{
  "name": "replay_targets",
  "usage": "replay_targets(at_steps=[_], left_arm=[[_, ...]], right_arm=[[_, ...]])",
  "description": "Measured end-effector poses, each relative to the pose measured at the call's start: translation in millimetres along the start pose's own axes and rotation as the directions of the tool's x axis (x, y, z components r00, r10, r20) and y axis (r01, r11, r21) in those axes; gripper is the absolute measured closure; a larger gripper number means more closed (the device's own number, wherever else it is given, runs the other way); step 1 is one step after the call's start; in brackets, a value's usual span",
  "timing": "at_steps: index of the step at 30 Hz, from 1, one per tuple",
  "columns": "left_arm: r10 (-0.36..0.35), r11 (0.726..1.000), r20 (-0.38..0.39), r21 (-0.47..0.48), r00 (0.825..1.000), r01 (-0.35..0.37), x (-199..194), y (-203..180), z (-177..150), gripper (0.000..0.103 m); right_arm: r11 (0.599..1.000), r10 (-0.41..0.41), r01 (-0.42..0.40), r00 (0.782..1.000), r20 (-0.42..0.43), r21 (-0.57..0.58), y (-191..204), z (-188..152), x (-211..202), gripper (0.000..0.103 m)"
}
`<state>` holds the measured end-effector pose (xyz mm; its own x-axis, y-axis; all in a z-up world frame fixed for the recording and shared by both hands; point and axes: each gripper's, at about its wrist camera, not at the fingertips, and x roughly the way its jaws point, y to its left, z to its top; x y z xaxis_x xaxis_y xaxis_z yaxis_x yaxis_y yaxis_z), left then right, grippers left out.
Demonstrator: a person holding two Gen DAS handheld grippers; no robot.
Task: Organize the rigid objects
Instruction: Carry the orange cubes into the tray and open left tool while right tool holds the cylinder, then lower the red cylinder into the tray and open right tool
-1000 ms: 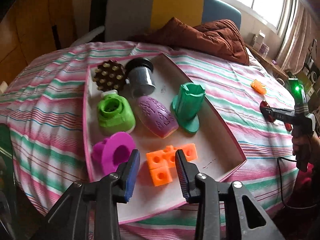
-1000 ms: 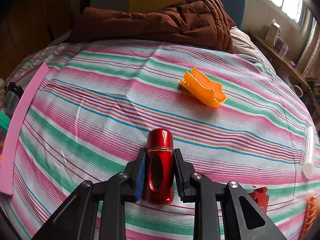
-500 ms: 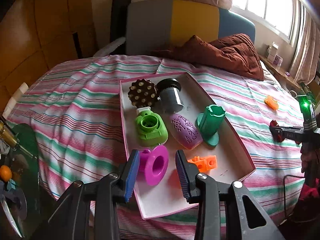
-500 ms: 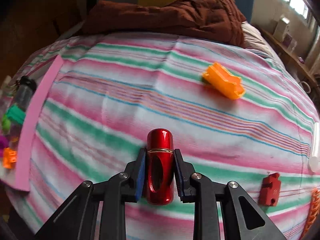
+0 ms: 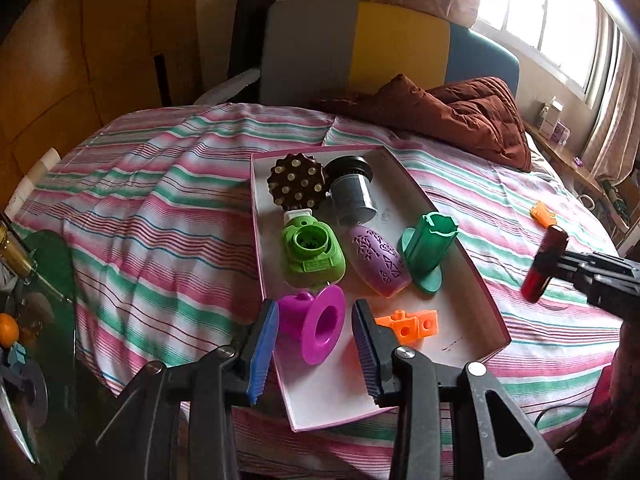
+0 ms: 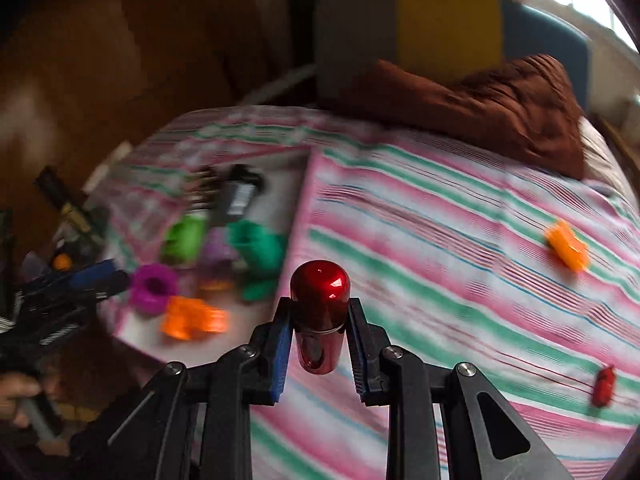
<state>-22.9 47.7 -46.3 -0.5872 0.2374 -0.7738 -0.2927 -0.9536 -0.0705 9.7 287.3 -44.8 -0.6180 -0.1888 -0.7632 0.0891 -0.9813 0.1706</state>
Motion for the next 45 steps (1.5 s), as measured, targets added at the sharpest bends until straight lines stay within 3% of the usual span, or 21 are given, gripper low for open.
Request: replay_targets(at_steps=[8,13,20,32,45], left_arm=[[0.003,1.000,-0.002,-0.022,1.000,-0.003,-0.3,10.5,-1.6,0.065],[0.006,0.999,-0.007,-0.037,1.000,-0.006,1.1,16.7,-4.8,0.065],[0.014,0.999,-0.009,-0.044,1.000,-0.014,2.5,20.9,-6.2,0.065],[0.020,0.999,-0.016,-0.038,1.000,-0.021,3.0,21.1,-7.0,0.065],[0.031,0.999,0.015,0.019,0.999,-0.031,-10.0,4.6,-2.4,0.065]], right_arm=[[0.995,0.063,-0.067,0.997,-0.051,-0.077,60.9,2.0,31.4,0.077],[0.998,0.035,-0.042,0.992,-0.119,-0.056,65.1,-4.6,64.0,0.076],[1.000,0.003,-0.007,0.991,-0.130,-0.030,58.0,-8.3,73.7,0.071],[1.000,0.002,-0.003,0.999,-0.051,-0.020,46.9,-8.4,38.5,0.056],[0.992,-0.121,0.119,0.991,0.053,0.044,0.0,-3.0,-9.1,0.030]])
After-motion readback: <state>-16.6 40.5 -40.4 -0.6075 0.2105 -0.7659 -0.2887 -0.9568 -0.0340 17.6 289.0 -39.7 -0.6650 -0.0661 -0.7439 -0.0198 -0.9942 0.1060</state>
